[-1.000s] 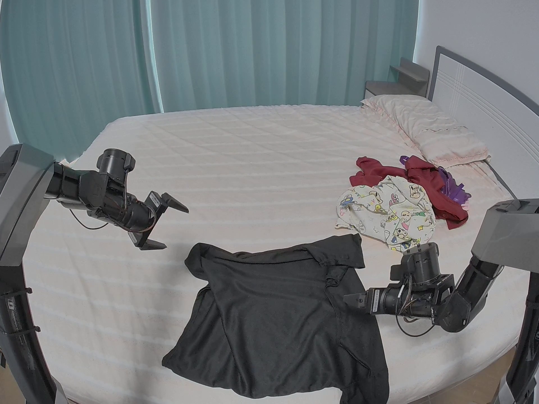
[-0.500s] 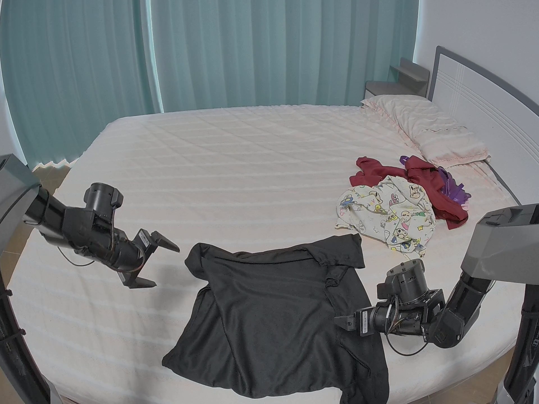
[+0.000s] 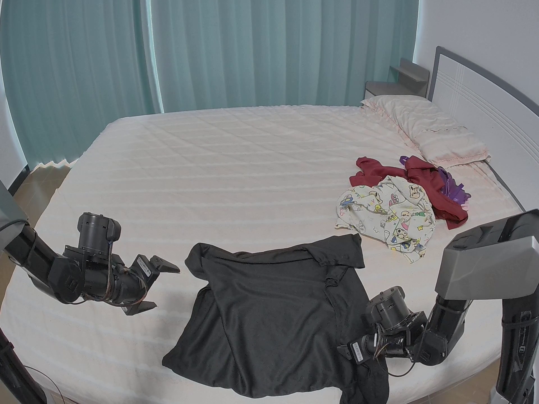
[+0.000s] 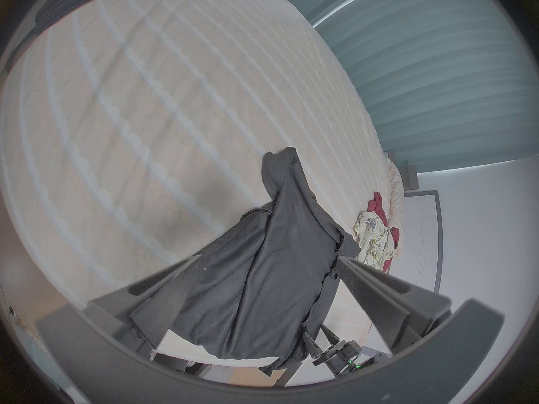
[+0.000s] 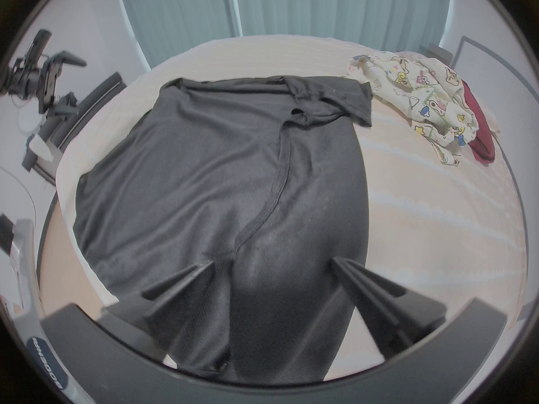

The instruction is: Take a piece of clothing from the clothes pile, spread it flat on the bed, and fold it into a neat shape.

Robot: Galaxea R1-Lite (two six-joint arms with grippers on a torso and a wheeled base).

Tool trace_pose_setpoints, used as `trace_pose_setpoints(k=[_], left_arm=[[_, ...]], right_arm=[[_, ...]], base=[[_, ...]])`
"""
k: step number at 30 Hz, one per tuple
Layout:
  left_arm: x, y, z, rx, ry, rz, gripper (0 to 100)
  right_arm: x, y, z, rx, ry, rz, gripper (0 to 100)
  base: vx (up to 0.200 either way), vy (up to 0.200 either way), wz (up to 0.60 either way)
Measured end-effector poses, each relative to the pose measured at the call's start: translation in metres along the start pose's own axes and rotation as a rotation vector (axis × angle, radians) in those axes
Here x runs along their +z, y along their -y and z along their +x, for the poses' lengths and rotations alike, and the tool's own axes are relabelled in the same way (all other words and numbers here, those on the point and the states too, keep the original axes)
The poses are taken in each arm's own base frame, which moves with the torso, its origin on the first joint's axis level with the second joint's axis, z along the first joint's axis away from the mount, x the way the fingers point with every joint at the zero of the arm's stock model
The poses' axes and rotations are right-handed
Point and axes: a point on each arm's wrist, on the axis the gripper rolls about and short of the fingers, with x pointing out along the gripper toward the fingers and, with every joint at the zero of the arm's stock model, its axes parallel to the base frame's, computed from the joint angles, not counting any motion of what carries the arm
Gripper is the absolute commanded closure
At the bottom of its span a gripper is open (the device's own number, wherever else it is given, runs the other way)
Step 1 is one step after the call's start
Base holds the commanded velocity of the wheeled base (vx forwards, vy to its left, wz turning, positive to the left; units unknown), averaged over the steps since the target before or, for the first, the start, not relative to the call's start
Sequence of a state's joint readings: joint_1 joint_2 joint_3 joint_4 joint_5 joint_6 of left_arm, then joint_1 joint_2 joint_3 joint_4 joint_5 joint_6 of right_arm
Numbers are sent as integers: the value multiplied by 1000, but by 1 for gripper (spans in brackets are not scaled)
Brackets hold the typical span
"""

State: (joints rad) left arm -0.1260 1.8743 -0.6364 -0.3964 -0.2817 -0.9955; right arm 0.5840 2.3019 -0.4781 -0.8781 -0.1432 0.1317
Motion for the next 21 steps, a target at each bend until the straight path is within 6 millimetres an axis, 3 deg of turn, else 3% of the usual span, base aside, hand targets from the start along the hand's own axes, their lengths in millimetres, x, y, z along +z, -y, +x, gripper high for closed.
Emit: trace_pose_setpoints(k=[11,21], left_arm=[[-3,-8,11,13,-9,-2,0],[-5,-16,19,39,-18,-2,0]], right_arm=[[-9,10,-4,-62,-20,-13,100],[-26,74,-38,-165,58,196,100]], base=[[0,0,0],[0,0,0]])
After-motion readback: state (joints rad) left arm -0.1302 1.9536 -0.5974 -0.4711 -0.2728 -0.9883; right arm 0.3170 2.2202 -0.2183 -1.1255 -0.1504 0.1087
